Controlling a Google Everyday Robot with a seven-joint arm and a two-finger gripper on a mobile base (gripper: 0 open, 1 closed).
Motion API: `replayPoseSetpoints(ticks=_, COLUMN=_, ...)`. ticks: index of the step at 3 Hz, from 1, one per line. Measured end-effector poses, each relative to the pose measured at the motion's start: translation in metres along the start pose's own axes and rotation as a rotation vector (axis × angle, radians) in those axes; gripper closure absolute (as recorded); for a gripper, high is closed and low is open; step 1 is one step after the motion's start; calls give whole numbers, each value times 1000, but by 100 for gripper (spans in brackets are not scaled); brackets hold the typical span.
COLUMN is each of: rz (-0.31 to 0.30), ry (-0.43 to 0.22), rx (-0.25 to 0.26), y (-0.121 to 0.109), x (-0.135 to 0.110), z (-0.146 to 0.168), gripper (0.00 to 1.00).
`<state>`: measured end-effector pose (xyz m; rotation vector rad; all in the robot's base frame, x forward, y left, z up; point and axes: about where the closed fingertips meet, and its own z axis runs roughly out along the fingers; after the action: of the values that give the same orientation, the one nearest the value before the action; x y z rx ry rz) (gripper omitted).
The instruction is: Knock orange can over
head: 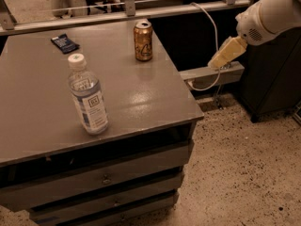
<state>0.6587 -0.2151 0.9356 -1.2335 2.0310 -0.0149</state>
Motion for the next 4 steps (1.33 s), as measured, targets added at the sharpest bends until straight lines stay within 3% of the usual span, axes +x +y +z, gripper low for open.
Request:
replayPoseSetpoints(ticks=1, rz=-9, ry=-59, rx=1, y=1, x=-9, z=8, gripper=0)
replayPoseSetpoints(ticks=3, rz=-33, ry=-284, rx=7, y=-18, x=-65, z=51, gripper=0)
replayPoseSetpoints(ticks=4, rz=-1, ry=-401, rx=-38, y=-26, x=-90, z=77, gripper=0)
